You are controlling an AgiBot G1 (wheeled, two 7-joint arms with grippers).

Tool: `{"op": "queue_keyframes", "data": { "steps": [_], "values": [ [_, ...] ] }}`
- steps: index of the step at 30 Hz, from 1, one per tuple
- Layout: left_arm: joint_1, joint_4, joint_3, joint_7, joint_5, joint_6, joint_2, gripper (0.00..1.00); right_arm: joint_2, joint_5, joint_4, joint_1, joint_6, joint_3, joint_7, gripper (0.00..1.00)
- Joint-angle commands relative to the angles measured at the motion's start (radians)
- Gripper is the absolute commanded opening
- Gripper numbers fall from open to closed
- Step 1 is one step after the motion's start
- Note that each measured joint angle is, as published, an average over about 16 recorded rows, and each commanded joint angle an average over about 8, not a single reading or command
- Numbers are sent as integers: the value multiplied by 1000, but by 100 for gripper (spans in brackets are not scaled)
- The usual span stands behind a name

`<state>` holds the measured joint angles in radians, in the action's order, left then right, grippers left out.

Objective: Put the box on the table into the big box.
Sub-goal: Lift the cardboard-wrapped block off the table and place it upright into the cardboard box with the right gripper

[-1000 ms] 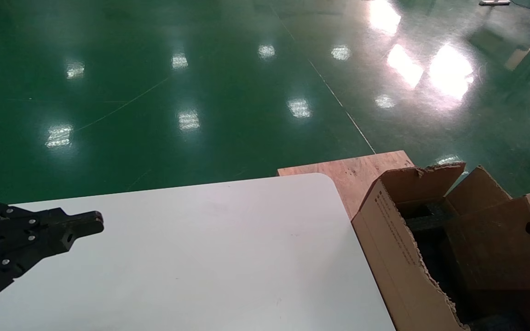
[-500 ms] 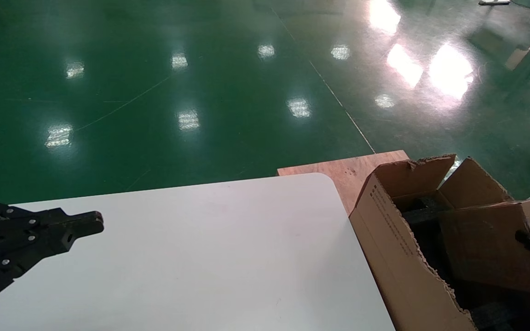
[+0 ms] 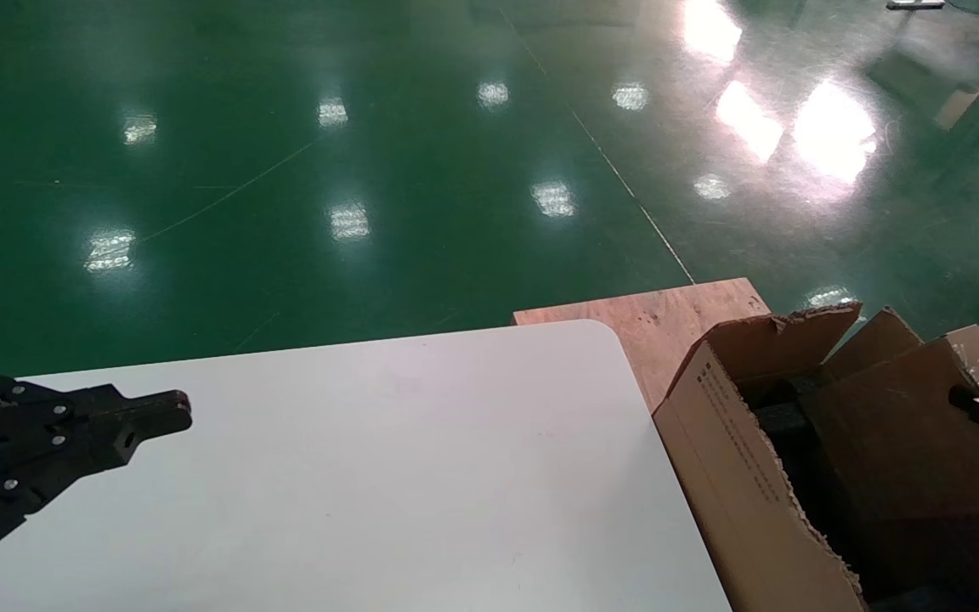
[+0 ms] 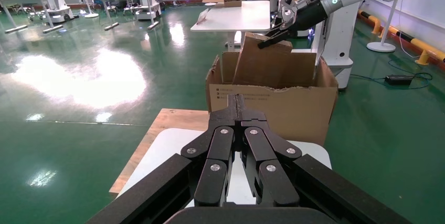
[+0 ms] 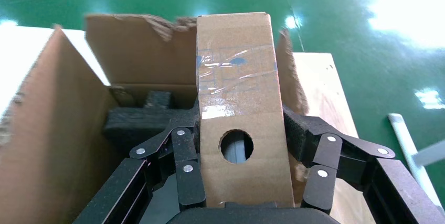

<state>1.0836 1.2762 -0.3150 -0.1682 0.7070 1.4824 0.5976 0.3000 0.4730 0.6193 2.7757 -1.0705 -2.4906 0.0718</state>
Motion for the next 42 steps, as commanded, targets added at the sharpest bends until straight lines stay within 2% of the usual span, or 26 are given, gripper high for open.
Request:
{"op": "queue_keyframes", "data": {
  "steps": [1, 10, 19, 30, 42],
  "values": [
    [0, 0, 0, 0, 0, 0, 0, 0, -3, -8, -6, -19, -20, 19, 3, 0],
    [0, 0, 0, 0, 0, 0, 0, 0, 30, -8, 13, -174, -40, 182, 17, 0],
    [0, 0, -1, 0, 0, 0, 0, 0, 83, 25, 136, -313, 46, 293, -26, 0],
    [0, 0, -1, 1, -1, 0, 0, 0, 107, 63, 250, -389, 174, 329, -88, 0],
    [0, 0, -1, 1, -1, -1, -1, 0, 79, 72, 268, -380, 222, 293, -111, 0]
  ]
}}
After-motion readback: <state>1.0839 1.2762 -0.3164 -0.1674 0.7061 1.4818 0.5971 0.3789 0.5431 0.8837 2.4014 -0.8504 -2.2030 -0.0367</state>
